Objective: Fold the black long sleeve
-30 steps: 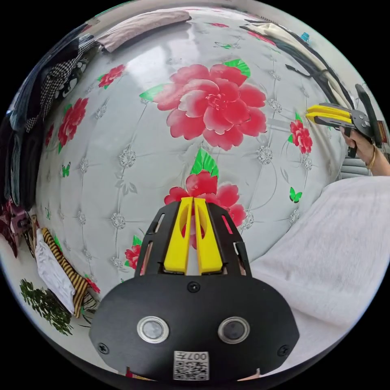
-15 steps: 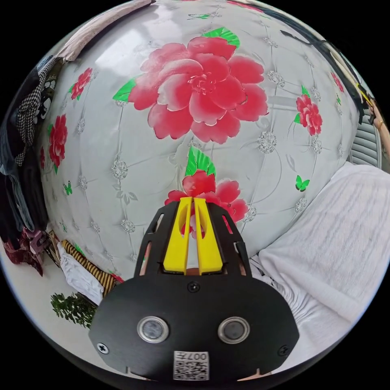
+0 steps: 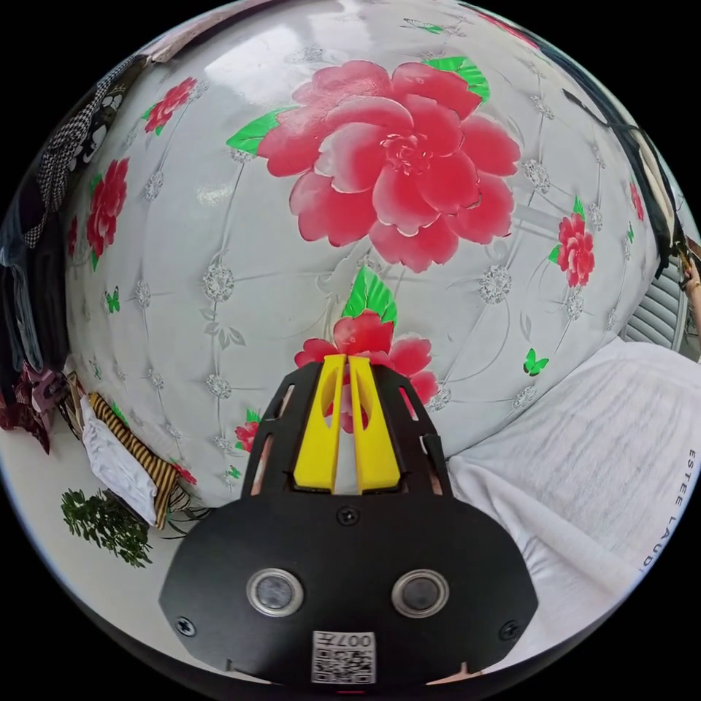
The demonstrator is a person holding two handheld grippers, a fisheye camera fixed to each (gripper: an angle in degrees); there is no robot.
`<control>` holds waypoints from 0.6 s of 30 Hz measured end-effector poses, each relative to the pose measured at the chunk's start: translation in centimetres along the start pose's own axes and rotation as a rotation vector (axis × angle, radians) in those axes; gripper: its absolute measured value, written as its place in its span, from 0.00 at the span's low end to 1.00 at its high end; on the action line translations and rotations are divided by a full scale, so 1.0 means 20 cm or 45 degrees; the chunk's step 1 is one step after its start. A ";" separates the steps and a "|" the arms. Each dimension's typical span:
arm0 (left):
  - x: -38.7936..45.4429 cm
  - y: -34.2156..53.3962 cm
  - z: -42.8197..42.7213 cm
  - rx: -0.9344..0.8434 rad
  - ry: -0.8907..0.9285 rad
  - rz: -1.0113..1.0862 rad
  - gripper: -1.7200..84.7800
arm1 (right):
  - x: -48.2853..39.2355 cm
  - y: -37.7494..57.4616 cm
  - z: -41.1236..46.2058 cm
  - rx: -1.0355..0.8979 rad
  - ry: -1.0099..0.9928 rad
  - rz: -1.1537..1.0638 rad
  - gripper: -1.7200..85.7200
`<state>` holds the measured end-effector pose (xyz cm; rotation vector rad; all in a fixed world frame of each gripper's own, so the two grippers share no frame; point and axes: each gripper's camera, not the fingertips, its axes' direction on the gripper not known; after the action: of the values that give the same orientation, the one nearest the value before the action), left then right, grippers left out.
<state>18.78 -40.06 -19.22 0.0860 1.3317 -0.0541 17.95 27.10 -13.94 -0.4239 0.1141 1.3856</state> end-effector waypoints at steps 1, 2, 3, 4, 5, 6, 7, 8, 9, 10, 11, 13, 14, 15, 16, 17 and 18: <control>-0.02 0.03 -0.01 0.017 -0.005 -0.015 0.01 | -0.02 0.02 -0.13 0.102 -0.104 -0.062 0.04; -0.04 0.08 -0.03 0.041 -0.007 -0.029 0.01 | -0.06 0.03 -0.26 0.183 -0.244 -0.139 0.03; -0.05 0.10 -0.04 0.057 -0.005 -0.040 0.01 | -0.07 0.04 -0.32 0.207 -0.333 -0.179 0.03; -0.09 0.15 -0.05 0.095 0.012 -0.073 0.01 | -0.11 0.07 -0.44 0.238 -0.543 -0.255 0.03; -0.14 0.22 -0.06 0.142 0.039 -0.122 0.01 | -0.16 0.11 -0.55 0.266 -0.731 -0.342 0.03; -0.16 0.26 -0.07 0.168 0.062 -0.148 0.01 | -0.18 0.13 -0.60 0.274 -0.806 -0.373 0.02; -0.22 0.33 -0.07 0.221 0.116 -0.210 0.01 | -0.24 0.18 -0.69 0.271 -0.950 -0.437 0.02; -0.27 0.42 -0.09 0.285 0.192 -0.241 0.01 | -0.31 0.24 -0.78 0.270 -1.101 -0.524 0.02; -0.29 0.46 -0.10 0.326 0.246 -0.246 0.01 | -0.35 0.28 -0.82 0.272 -1.181 -0.565 0.02; -0.32 0.56 -0.14 0.426 0.341 -0.261 0.02 | -0.42 0.36 -0.92 0.264 -1.339 -0.649 0.02; -0.35 0.67 -0.20 0.548 0.408 -0.273 0.02 | -0.51 0.46 -1.01 0.258 -1.484 -0.759 0.02; -0.35 0.84 -0.31 0.726 0.452 -0.233 0.06 | -0.66 0.65 -1.18 0.259 -1.630 -0.957 0.02; -0.35 0.94 -0.39 0.816 0.441 -0.188 0.08 | -0.76 0.79 -1.28 0.244 -1.692 -1.080 0.02; -0.34 1.00 -0.43 0.858 0.428 -0.163 0.09 | -0.81 0.86 -1.33 0.232 -1.723 -1.135 0.02; -0.34 1.11 -0.50 0.943 0.402 -0.111 0.10 | -0.89 1.00 -1.40 0.191 -1.804 -1.228 0.02; -0.35 1.22 -0.57 1.025 0.379 -0.068 0.11 | -0.96 1.14 -1.47 0.148 -1.931 -1.306 0.02; -0.36 1.28 -0.61 1.063 0.368 -0.053 0.11 | -1.00 1.21 -1.51 0.118 -2.004 -1.343 0.02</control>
<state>7.62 -13.55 -14.30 0.7960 1.5227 -0.6527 -4.18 0.91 -40.58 0.6958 -1.1646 0.3483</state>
